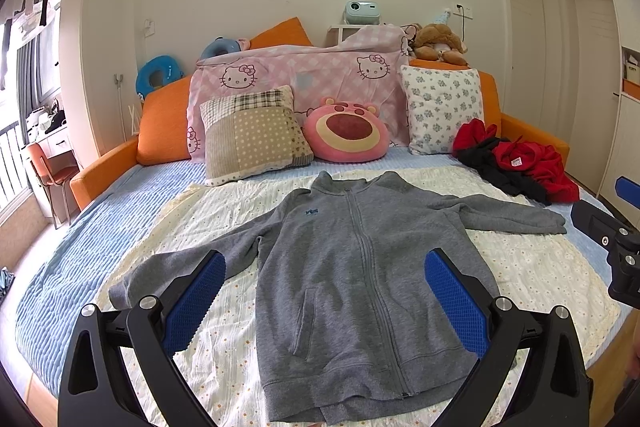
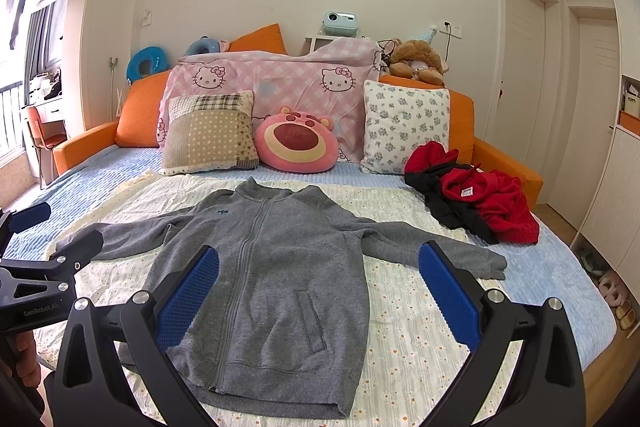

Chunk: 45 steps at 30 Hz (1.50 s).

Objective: Fold large clothes

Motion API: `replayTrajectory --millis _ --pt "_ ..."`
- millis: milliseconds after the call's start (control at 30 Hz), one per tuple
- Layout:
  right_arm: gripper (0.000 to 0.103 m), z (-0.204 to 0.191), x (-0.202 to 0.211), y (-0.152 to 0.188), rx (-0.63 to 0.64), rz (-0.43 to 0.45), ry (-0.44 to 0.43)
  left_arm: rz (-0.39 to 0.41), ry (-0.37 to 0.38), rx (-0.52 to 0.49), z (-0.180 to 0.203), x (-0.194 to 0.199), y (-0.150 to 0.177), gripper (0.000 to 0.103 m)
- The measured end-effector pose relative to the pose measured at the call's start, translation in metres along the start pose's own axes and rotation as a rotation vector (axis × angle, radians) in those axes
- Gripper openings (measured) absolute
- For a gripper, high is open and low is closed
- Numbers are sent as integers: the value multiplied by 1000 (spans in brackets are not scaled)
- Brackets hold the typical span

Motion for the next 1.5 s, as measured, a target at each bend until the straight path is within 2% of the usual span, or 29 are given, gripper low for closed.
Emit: replayTrajectory --millis 967,1500 --pt "99 -1 0 -3 2 -5 0 -3 2 0 0 0 0 101" --pt "99 -1 -7 7 1 -12 -13 -9 1 0 -2 -3 6 101"
Point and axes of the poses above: each gripper's, at about its wrist camera, not at the fingertips, and x roughly against the way its jaws point, z to its right, y to its underside, the point moved 6 cm from there along -x, roughly the way its jaws point, and after that the axes turned 12 degrees about x, right-handed, at the moved point
